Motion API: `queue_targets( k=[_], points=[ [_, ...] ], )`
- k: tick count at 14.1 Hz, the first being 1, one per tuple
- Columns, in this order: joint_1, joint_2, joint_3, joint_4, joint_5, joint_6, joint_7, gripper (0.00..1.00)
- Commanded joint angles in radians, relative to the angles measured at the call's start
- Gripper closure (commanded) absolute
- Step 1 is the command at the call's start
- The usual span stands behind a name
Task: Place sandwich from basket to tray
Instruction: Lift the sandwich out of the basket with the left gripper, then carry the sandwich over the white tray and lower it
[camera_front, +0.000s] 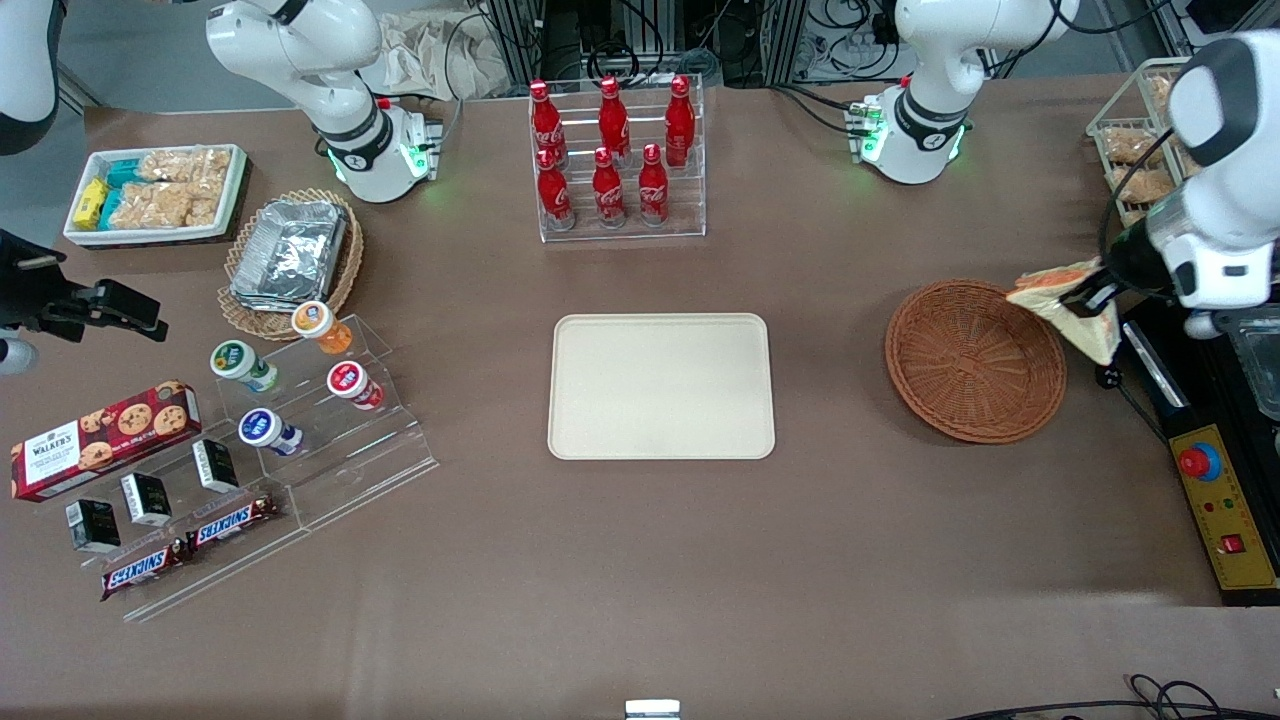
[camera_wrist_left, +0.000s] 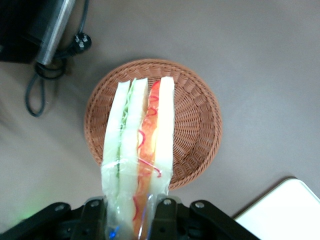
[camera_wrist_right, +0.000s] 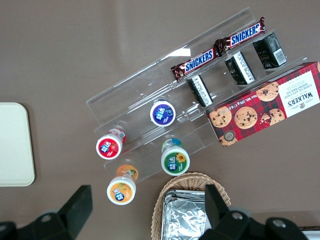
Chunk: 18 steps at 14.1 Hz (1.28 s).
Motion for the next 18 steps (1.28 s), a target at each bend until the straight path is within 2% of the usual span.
queue_targets(
  k=[1,2,4,6,11,13,18],
  points=[
    [-0.006,0.023,-0.011,0.155,0.017,-0.137,0.062,1.0],
    [-0.009,0.025,-0.021,0.195,0.018,-0.168,0.065,1.0],
    [-0.023,0.025,-0.087,0.261,0.075,-0.199,0.063,1.0],
    [-0.023,0.038,-0.165,0.326,0.075,-0.231,0.048,1.0],
    [-0.023,0.106,-0.363,0.458,0.053,-0.282,-0.015,1.0],
    [-0.023,0.149,-0.432,0.499,0.02,-0.28,-0.048,1.0],
    [-0.023,0.236,-0.592,0.503,0.013,-0.248,-0.108,1.0]
  ],
)
